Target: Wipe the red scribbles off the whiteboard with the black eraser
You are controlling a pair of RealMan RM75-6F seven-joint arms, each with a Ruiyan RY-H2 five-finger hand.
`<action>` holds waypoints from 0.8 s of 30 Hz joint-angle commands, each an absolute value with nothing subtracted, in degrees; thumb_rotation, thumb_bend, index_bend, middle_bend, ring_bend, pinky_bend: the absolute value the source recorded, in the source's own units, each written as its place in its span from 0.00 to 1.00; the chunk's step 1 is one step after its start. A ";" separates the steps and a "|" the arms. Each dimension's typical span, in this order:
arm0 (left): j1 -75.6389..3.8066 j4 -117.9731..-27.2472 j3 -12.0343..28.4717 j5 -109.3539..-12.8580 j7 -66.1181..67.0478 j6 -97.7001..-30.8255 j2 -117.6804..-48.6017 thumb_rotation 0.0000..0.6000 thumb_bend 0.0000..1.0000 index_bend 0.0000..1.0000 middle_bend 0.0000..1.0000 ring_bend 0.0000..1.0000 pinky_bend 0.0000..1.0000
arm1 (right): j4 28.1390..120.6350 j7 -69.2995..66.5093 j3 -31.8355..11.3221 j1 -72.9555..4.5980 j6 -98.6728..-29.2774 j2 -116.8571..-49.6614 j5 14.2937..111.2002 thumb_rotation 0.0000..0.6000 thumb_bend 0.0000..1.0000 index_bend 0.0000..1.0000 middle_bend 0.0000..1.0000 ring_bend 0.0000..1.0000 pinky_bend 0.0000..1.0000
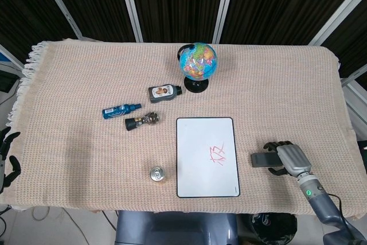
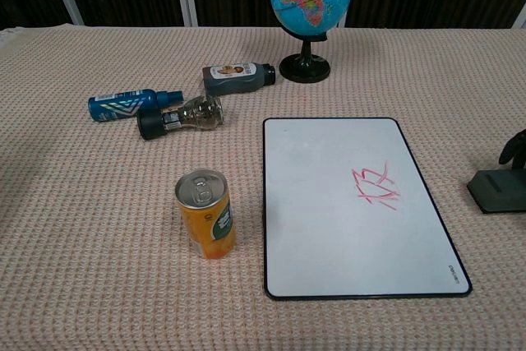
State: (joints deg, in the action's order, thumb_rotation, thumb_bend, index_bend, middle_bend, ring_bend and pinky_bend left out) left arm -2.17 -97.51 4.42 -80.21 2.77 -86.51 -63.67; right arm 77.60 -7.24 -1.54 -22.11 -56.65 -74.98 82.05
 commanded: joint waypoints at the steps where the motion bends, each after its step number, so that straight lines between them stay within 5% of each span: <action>1: -2.17 -97.50 4.41 -80.19 2.77 -86.50 -63.66 1.00 0.74 0.16 0.04 0.00 0.01 | 77.40 -7.26 -1.55 -22.16 -56.85 -75.20 82.07 1.00 0.31 0.36 0.39 0.33 0.29; 16: -2.19 -97.54 4.41 -80.07 2.95 -86.44 -63.70 1.00 0.74 0.16 0.04 0.00 0.01 | 76.95 -7.17 -1.44 -22.52 -56.94 -75.54 81.70 1.00 0.33 0.40 0.41 0.35 0.30; 24: -2.17 -97.54 4.46 -79.97 2.91 -86.47 -63.65 1.00 0.74 0.16 0.04 0.00 0.01 | 76.69 -6.68 -1.46 -22.64 -57.29 -75.93 81.67 1.00 0.37 0.49 0.50 0.44 0.39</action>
State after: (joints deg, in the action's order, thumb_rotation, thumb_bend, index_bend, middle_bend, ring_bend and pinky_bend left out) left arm -2.17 -97.54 4.47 -79.98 2.90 -86.47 -63.66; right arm 76.76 -6.79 -1.46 -22.64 -57.29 -75.87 81.72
